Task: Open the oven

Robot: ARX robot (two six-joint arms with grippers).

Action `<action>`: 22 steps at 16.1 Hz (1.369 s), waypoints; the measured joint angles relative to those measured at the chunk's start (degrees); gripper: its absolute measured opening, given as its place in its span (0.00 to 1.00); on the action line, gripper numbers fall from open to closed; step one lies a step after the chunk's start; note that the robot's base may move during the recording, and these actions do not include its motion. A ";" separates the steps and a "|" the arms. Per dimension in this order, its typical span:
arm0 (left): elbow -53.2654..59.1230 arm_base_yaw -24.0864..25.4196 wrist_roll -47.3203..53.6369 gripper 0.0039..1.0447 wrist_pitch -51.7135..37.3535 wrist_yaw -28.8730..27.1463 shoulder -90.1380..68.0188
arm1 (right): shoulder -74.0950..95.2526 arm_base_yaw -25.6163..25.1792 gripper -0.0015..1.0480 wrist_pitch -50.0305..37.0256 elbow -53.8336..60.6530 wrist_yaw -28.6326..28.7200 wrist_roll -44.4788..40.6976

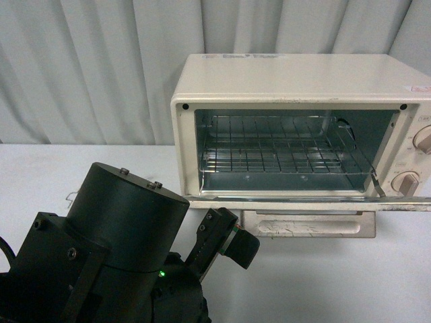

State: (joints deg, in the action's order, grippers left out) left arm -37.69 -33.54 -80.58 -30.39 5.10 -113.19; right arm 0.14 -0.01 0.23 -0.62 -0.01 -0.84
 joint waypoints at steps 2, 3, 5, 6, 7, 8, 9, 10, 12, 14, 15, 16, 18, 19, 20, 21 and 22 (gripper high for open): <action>0.00 0.00 0.00 0.94 0.00 0.00 0.00 | 0.00 0.00 0.94 -0.02 0.00 0.00 0.00; 0.00 0.00 0.00 0.94 0.00 0.00 0.00 | 0.00 0.00 0.94 -0.02 0.00 0.00 0.00; 0.00 0.00 0.00 0.94 0.00 0.00 0.00 | 0.00 0.00 0.94 0.00 0.00 0.00 0.00; 0.00 0.00 -0.02 0.94 0.00 0.00 0.00 | 0.00 0.00 0.94 0.00 0.00 0.00 0.00; 0.00 0.00 0.00 0.94 0.00 0.00 0.00 | 0.00 0.00 0.94 0.00 0.00 0.00 0.00; 0.13 0.00 0.09 0.94 -1.05 -0.17 -0.02 | 0.00 0.00 0.94 0.00 0.00 0.00 0.00; 4.87 -0.13 5.03 0.94 -13.49 -5.01 -1.44 | 0.00 0.00 0.94 -0.02 0.00 0.02 0.00; 9.66 0.31 9.73 0.94 -19.82 -5.55 -0.66 | 0.00 0.00 0.94 0.02 0.00 -0.07 0.00; 16.17 2.91 19.12 0.94 -21.77 -1.57 9.53 | 0.02 0.00 0.94 0.00 0.00 0.00 0.00; 21.24 6.45 27.32 0.94 -19.58 3.17 21.33 | 0.00 0.00 0.94 0.00 0.00 0.00 0.00; 24.65 8.66 31.45 0.94 -16.50 5.88 27.23 | 0.00 0.00 0.94 0.00 0.00 0.00 0.00; 27.23 11.34 35.26 0.94 -12.85 6.99 32.70 | 0.00 0.00 0.94 0.00 0.00 0.02 0.00; 32.89 16.11 52.57 0.85 -26.08 -5.97 43.82 | 0.02 0.00 0.94 0.00 0.00 0.00 0.00; 37.20 17.70 64.22 0.69 -33.18 -16.70 42.84 | 0.00 0.00 0.94 -0.02 0.00 -0.02 0.00; 37.16 20.20 71.32 0.57 -32.06 -18.80 48.37 | 0.09 0.00 0.94 0.07 0.00 -0.13 0.00; 37.18 21.68 75.84 0.43 -27.39 -17.25 55.04 | 0.09 0.00 0.94 0.02 0.00 -0.07 0.00; 37.20 22.03 76.61 0.40 -26.23 -16.68 56.35 | 0.07 0.00 0.94 0.00 0.00 -0.07 0.00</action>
State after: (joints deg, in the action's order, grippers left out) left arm -0.49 -11.51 -3.97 -56.62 -11.57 -56.84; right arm 0.21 -0.01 0.23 -0.62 -0.08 -0.84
